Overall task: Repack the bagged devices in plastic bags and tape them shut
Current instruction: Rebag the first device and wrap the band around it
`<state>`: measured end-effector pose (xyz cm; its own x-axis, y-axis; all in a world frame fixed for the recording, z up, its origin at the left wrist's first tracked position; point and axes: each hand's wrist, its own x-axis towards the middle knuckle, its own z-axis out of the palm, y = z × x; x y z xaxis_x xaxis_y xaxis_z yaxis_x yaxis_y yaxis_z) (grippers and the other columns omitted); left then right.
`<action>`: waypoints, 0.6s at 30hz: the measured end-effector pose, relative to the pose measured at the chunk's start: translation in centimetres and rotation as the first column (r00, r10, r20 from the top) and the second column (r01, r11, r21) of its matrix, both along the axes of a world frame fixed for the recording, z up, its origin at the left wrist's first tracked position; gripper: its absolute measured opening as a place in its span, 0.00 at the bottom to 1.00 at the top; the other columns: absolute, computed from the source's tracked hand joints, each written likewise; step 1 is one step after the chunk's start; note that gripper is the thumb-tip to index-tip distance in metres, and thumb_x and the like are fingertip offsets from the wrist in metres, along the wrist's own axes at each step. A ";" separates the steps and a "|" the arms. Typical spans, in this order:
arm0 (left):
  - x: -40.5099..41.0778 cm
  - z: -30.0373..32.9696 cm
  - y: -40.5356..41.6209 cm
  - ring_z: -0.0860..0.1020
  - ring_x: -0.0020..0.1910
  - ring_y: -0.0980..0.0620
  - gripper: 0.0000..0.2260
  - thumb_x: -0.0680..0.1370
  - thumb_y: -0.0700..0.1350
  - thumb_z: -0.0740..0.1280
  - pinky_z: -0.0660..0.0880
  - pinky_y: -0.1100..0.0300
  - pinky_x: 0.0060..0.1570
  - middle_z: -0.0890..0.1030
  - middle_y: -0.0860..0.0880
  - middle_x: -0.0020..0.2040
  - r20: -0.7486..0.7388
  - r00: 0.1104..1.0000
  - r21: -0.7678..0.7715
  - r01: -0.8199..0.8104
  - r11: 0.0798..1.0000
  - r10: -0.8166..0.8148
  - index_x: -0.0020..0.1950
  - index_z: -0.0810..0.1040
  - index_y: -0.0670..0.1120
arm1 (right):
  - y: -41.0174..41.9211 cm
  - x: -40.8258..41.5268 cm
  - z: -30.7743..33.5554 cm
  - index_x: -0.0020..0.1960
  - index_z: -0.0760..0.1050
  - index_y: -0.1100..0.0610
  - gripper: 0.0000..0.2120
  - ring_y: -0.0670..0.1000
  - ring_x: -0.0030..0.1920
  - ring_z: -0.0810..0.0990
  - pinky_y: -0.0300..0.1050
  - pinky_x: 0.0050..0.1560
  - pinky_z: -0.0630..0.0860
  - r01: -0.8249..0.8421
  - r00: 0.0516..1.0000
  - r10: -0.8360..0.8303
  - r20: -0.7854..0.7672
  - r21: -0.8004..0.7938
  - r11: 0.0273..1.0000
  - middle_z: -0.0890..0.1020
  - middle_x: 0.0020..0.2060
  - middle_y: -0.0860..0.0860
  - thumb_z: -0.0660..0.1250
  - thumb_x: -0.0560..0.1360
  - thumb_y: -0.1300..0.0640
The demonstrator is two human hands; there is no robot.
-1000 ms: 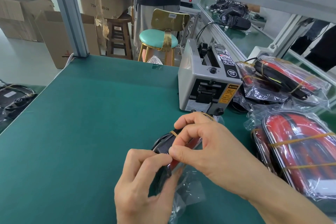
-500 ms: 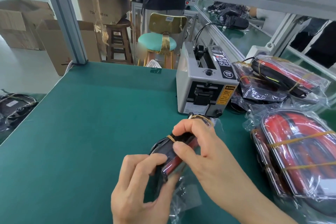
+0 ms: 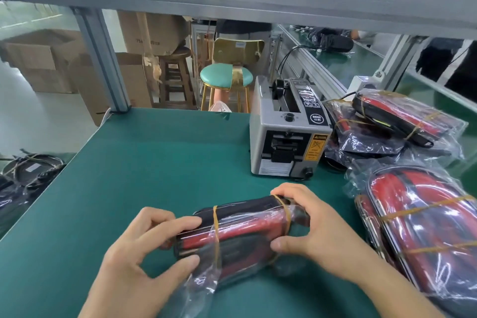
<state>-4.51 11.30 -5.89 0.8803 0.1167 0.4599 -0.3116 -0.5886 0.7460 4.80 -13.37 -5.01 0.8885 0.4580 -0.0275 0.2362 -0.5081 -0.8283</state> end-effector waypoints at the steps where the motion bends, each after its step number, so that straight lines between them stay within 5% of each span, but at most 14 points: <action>1: -0.1 0.5 0.1 0.76 0.46 0.59 0.23 0.62 0.60 0.69 0.70 0.70 0.49 0.76 0.57 0.48 -0.016 1.000 0.060 -0.005 0.998 0.006 0.56 0.79 0.61 | 0.0 0.0 -0.2 0.60 0.72 0.45 0.33 0.38 0.60 0.73 0.32 0.62 0.67 0.004 1.000 -0.004 0.031 0.025 1.000 0.72 0.56 0.33 0.82 0.61 0.59; 6: 1.5 3.6 -3.7 0.74 0.60 0.54 0.25 0.67 0.64 0.62 0.69 0.59 0.56 0.79 0.56 0.58 0.055 0.998 0.435 -0.047 0.899 0.025 0.57 0.82 0.52 | -0.1 -0.7 -0.7 0.59 0.74 0.47 0.31 0.43 0.60 0.74 0.36 0.62 0.69 -0.003 0.991 -0.007 0.134 0.076 0.997 0.73 0.55 0.38 0.82 0.60 0.59; 9: 3.0 3.5 -6.7 0.83 0.48 0.54 0.23 0.66 0.62 0.63 0.72 0.59 0.54 0.83 0.56 0.50 0.017 0.999 0.630 0.018 0.776 -0.037 0.51 0.84 0.50 | -0.1 -1.1 -1.0 0.62 0.74 0.49 0.32 0.41 0.61 0.73 0.35 0.64 0.68 0.012 0.989 -0.024 0.146 0.084 0.996 0.73 0.57 0.40 0.82 0.61 0.58; 13: 3.8 3.0 -5.6 0.80 0.41 0.58 0.18 0.63 0.59 0.67 0.67 0.64 0.44 0.84 0.57 0.45 0.025 0.993 0.630 0.075 0.773 -0.116 0.47 0.85 0.53 | -0.8 -1.0 -0.8 0.63 0.73 0.44 0.28 0.35 0.62 0.73 0.28 0.61 0.68 -0.005 1.000 0.003 0.007 0.190 0.982 0.75 0.57 0.33 0.77 0.65 0.50; 16: 3.8 3.4 -3.9 0.72 0.47 0.56 0.20 0.64 0.61 0.60 0.66 0.67 0.41 0.84 0.57 0.45 0.035 0.998 0.599 0.026 0.800 -0.059 0.46 0.85 0.54 | -0.5 0.9 -0.7 0.50 0.82 0.46 0.07 0.36 0.44 0.78 0.28 0.46 0.72 0.324 0.941 -0.337 -0.011 0.311 0.894 0.82 0.43 0.37 0.72 0.72 0.49; 18: 3.6 3.4 -3.4 0.73 0.46 0.55 0.17 0.62 0.62 0.62 0.67 0.66 0.35 0.84 0.60 0.43 -0.003 1.000 0.569 0.027 0.822 -0.030 0.47 0.80 0.62 | 0.0 2.9 -0.7 0.42 0.83 0.56 0.07 0.41 0.32 0.72 0.34 0.38 0.70 0.528 0.839 -0.537 -0.089 0.373 0.763 0.78 0.31 0.48 0.69 0.74 0.53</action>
<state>-0.90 7.92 -2.52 0.8764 -0.1921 0.4416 -0.3378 -0.8988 0.2795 7.67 -13.39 -5.70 0.9908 -0.1181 0.0658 0.0390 -0.2164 -0.9755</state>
